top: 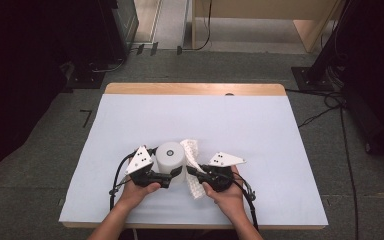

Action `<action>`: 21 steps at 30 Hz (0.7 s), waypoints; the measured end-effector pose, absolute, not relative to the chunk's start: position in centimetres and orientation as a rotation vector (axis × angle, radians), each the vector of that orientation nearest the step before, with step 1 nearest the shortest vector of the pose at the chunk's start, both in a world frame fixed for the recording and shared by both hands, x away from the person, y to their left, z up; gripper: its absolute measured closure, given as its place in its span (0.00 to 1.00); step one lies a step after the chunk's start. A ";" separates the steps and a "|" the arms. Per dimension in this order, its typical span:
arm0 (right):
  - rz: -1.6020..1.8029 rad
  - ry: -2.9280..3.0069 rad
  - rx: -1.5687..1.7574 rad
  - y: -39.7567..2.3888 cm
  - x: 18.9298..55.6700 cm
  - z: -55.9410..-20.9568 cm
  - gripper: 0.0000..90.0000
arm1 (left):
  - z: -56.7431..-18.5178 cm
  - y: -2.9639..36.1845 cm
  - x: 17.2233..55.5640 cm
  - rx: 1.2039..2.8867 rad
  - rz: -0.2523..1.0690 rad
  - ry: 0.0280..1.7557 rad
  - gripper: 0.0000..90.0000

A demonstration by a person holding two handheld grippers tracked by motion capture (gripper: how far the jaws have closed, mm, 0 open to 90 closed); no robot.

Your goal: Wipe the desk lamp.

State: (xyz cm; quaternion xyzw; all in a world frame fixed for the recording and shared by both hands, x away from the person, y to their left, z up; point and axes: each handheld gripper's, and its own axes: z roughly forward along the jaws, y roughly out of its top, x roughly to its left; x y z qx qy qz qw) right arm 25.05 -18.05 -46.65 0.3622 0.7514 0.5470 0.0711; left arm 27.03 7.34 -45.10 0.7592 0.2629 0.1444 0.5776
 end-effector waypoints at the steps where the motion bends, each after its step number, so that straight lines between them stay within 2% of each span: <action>1: 1.645 2.261 1.088 -18.0 25.1 -46.7 0.88 | -45.1 7.3 27.1 1.775 0.335 0.615 0.10; 16: 1.707 2.168 1.039 -19.3 24.6 -44.5 0.89 | -45.9 6.1 26.7 1.848 0.353 0.573 0.10; 21: 1.677 2.209 1.058 -18.8 24.8 -45.4 0.89 | -45.3 6.6 26.7 1.811 0.361 0.583 0.10</action>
